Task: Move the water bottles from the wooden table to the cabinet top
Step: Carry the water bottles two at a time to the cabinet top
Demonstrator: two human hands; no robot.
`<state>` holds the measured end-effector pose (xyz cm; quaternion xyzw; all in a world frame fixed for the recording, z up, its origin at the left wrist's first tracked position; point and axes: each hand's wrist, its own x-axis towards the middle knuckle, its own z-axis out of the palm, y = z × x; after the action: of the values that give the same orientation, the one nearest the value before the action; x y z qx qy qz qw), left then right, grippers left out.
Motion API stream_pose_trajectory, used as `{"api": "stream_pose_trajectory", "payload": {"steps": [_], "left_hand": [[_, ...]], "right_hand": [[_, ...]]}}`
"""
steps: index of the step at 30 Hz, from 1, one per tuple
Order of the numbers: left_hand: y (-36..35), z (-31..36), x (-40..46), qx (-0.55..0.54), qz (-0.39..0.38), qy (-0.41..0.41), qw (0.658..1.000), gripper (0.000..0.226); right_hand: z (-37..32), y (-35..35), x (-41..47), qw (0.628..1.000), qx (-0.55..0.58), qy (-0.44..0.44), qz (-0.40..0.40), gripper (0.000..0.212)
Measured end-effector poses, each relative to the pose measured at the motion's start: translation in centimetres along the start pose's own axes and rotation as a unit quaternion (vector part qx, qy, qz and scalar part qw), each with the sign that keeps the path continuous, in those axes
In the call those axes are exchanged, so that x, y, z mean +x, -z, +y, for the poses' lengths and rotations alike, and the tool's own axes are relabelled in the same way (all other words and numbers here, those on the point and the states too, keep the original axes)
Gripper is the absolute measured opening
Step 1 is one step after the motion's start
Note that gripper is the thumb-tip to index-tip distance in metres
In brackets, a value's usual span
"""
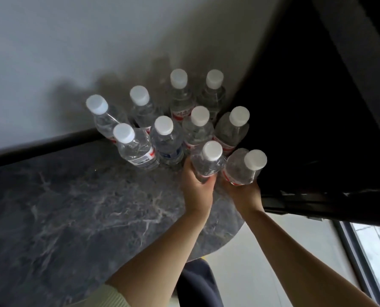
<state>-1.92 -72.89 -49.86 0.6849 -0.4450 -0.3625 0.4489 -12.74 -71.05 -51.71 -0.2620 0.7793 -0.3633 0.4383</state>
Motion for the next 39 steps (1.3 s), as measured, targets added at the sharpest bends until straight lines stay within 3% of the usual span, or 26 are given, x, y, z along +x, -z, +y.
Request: {"api": "stream_pose_trajectory", "payload": {"steps": [7, 13, 26, 32, 36, 39], "left_hand": [[1.1, 0.2, 0.2, 0.017, -0.068, 0.018, 0.997, 0.069], [4.0, 0.9, -0.7, 0.034, -0.157, 0.047, 0.986, 0.078], [12.4, 11.5, -0.4, 0.114, -0.233, -0.055, 0.964, 0.074], [15.7, 20.3, 0.7, 0.186, -0.283, -0.142, 0.93, 0.07], [19.1, 24.4, 1.1, 0.251, -0.297, -0.223, 0.894, 0.065], [21.6, 26.6, 1.3, 0.321, -0.299, -0.274, 0.856, 0.06]], "right_hand": [[-0.4, 0.4, -0.1, 0.999, -0.014, 0.019, -0.045, 0.075], [-1.0, 1.1, -3.7, 0.998, -0.015, 0.055, -0.035, 0.09], [-9.7, 5.2, -12.3, 0.995, -0.065, 0.065, 0.03, 0.108], [-17.9, 8.9, -17.5, 0.978, -0.146, 0.132, 0.064, 0.082], [-23.3, 11.3, -21.3, 0.933, -0.248, 0.238, 0.106, 0.052], [-26.1, 11.9, -23.4, 0.888, -0.36, 0.264, 0.107, 0.045]]}}
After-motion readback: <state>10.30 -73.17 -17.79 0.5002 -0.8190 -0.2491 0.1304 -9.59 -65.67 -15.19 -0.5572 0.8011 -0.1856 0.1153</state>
